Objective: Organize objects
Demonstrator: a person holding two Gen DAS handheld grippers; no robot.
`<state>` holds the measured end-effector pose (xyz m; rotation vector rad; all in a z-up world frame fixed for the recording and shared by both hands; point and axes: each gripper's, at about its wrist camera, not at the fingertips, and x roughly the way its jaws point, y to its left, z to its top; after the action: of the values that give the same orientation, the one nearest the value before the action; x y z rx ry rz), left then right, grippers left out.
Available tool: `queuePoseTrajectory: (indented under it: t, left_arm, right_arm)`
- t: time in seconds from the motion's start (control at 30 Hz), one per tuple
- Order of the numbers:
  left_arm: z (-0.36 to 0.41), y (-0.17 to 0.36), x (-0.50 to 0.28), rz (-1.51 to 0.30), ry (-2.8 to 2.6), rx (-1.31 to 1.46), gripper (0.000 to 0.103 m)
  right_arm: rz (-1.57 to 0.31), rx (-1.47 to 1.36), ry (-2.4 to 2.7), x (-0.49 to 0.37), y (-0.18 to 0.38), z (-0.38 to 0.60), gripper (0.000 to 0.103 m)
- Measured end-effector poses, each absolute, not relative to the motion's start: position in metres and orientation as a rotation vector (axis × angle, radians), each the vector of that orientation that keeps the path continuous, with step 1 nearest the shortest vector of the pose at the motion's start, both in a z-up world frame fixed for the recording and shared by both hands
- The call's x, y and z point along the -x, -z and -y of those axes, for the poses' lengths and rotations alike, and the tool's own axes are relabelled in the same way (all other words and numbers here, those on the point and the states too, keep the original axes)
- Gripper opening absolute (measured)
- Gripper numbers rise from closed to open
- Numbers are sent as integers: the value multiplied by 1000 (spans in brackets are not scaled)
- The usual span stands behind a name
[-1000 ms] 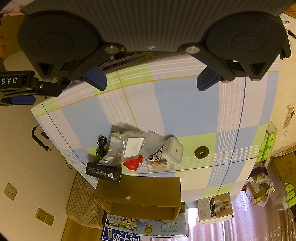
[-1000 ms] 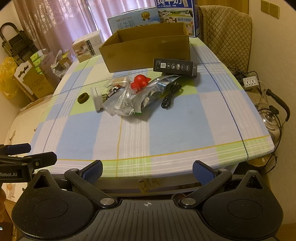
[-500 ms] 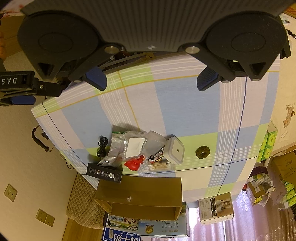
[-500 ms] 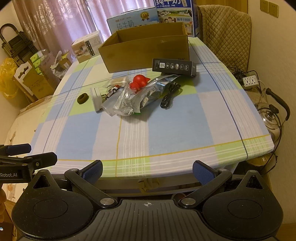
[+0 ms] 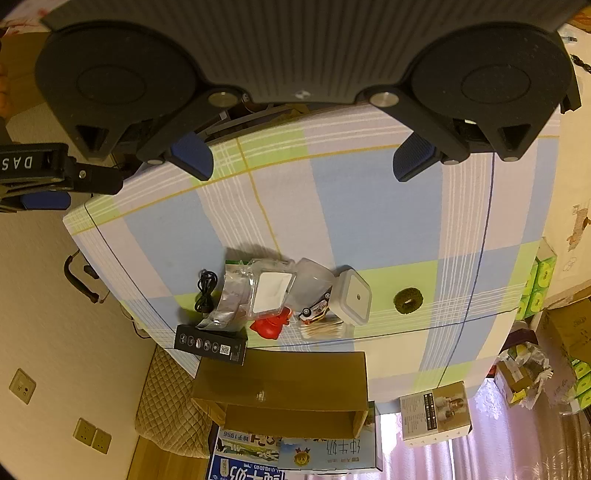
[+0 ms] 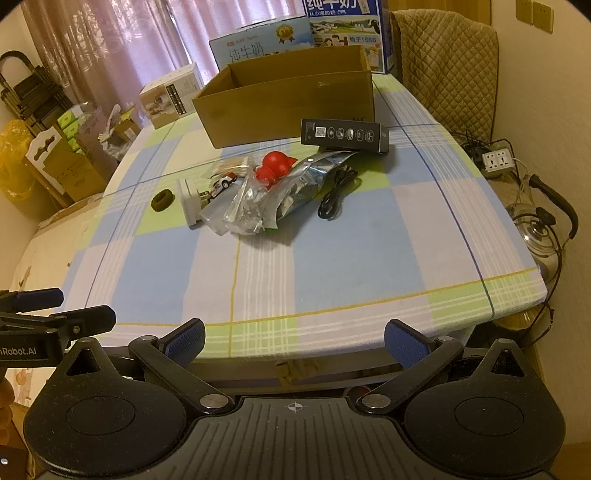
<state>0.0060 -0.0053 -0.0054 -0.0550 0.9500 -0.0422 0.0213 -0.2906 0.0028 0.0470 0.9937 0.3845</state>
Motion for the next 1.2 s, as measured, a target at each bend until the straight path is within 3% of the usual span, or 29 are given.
queuePoseTrajectory:
  t: [1.2]
  left_arm:
    - [-7, 7, -38, -965, 15, 75, 102]
  right_arm:
    - [-1006, -17, -415, -60, -2, 276, 101]
